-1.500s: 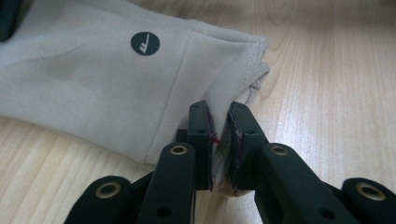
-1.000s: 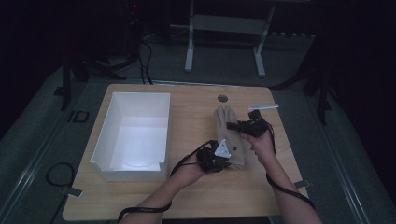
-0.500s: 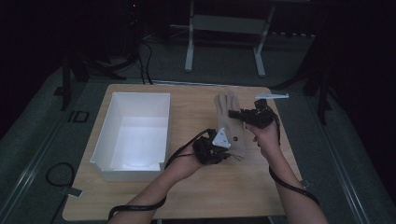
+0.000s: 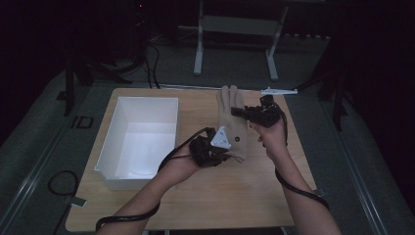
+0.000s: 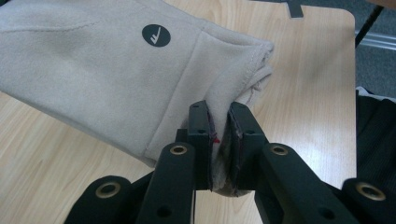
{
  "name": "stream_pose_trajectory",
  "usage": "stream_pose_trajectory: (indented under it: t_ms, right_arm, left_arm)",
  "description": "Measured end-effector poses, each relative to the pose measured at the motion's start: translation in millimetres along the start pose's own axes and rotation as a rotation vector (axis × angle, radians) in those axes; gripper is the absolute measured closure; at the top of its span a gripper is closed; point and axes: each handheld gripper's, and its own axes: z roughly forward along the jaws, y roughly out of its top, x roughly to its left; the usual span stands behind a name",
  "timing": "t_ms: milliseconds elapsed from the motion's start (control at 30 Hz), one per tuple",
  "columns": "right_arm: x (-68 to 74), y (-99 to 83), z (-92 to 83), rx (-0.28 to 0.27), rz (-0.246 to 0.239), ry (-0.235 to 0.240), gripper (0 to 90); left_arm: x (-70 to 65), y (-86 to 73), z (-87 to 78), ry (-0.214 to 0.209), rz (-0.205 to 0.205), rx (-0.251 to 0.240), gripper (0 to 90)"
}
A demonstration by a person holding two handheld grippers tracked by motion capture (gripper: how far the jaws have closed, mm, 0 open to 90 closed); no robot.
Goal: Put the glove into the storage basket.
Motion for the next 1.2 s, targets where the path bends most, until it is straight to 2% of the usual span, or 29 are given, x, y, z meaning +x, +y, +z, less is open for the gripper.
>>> stream_pose_trajectory:
  t_ms: [267, 300, 500, 867, 1200]
  right_arm:
    - [21.3, 15.7, 20.0, -0.007, -0.024, 0.026, 66.2]
    - [27.2, 19.8, 25.8, -0.005, -0.033, 0.036, 66.3]
    - [44.8, 30.5, 44.9, -0.005, -0.051, 0.067, 66.2]
    - [77.7, 37.3, 79.6, 0.015, -0.077, 0.107, 66.2]
    - [110.4, 43.8, 116.6, 0.036, -0.102, 0.147, 66.2]
  left_arm:
    - [8.7, -11.4, -23.7, 0.026, -0.018, 0.014, 81.6]
    - [11.3, -16.2, -30.8, 0.027, -0.034, 0.006, 81.5]
    - [15.8, -30.4, -50.6, 0.053, -0.056, -0.001, 81.5]
    - [22.0, -61.1, -81.8, 0.073, -0.077, 0.02, 81.5]
    - [27.0, -95.0, -108.5, 0.104, -0.119, 0.035, 81.5]
